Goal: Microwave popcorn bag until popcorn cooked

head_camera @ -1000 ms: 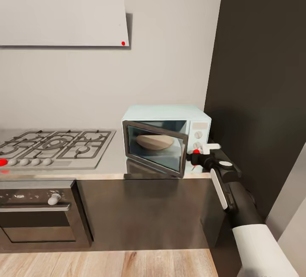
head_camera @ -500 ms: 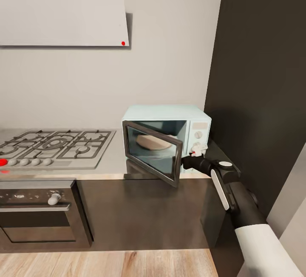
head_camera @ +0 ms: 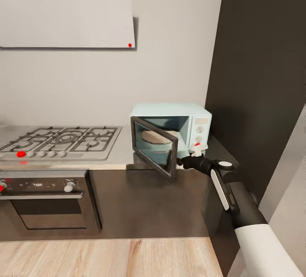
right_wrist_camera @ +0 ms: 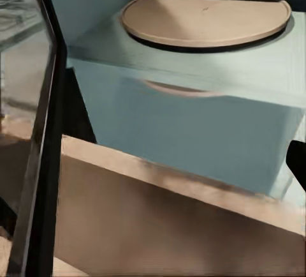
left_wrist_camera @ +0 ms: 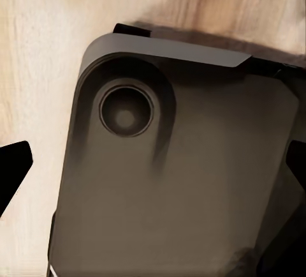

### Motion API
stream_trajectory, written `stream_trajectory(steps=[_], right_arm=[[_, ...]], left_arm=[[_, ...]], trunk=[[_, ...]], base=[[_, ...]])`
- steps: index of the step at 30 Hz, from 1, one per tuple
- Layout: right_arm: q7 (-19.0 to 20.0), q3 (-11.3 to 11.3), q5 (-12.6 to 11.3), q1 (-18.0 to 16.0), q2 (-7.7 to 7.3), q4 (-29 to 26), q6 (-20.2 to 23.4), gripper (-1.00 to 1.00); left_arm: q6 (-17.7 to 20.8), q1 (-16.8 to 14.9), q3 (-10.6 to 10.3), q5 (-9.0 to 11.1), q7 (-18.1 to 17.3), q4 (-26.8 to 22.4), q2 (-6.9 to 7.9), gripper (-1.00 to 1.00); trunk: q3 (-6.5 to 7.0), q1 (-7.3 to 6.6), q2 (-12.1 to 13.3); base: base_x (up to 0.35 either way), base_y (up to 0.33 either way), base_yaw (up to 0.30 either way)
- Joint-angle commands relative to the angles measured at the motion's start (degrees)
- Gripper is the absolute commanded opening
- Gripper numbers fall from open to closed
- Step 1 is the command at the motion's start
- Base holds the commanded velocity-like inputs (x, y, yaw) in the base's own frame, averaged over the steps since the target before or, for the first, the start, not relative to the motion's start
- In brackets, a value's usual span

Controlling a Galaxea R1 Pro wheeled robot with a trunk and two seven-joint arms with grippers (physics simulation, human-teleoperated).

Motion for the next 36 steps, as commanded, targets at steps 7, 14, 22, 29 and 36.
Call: stream_trajectory(steps=[7, 14, 22, 29, 36], right_arm=[[0.0, 0.1, -0.2, 0.0, -0.02, 0.0, 0.4, 1.00], [0.0, -0.1, -0.2, 0.0, -0.11, 0.0, 0.5, 1.00], [0.4, -0.1, -1.0, 0.0, -2.97, -0.6, 3.1, 1.00], [0.4, -0.1, -1.0, 0.0, -3.33, -0.8, 3.3, 1.00], [0.4, -0.2, -1.0, -0.1, -3.39, -0.8, 3.3, 1.00]], left_arm=[[-0.1, 0.0, 0.0, 0.3, -0.1, -0.1, -0.01, 1.00], [-0.1, 0.0, 0.0, 0.3, -0.1, 0.0, -0.01, 1.00], [-0.1, 0.0, 0.0, 0.3, -0.1, 0.0, -0.01, 1.00], [-0.1, 0.0, 0.0, 0.3, -0.1, 0.0, -0.01, 1.00], [-0.1, 0.0, 0.0, 0.3, -0.1, 0.0, -0.01, 1.00]], trunk=[[-0.06, -0.03, 0.0], [-0.06, -0.03, 0.0], [-0.06, -0.03, 0.0], [-0.06, -0.03, 0.0], [-0.06, -0.03, 0.0]], base=[[-0.078, 0.299, 0.000], [-0.001, 0.322, 0.000], [0.000, 0.310, 0.000], [0.000, 0.276, 0.000], [0.000, 0.261, 0.000]])
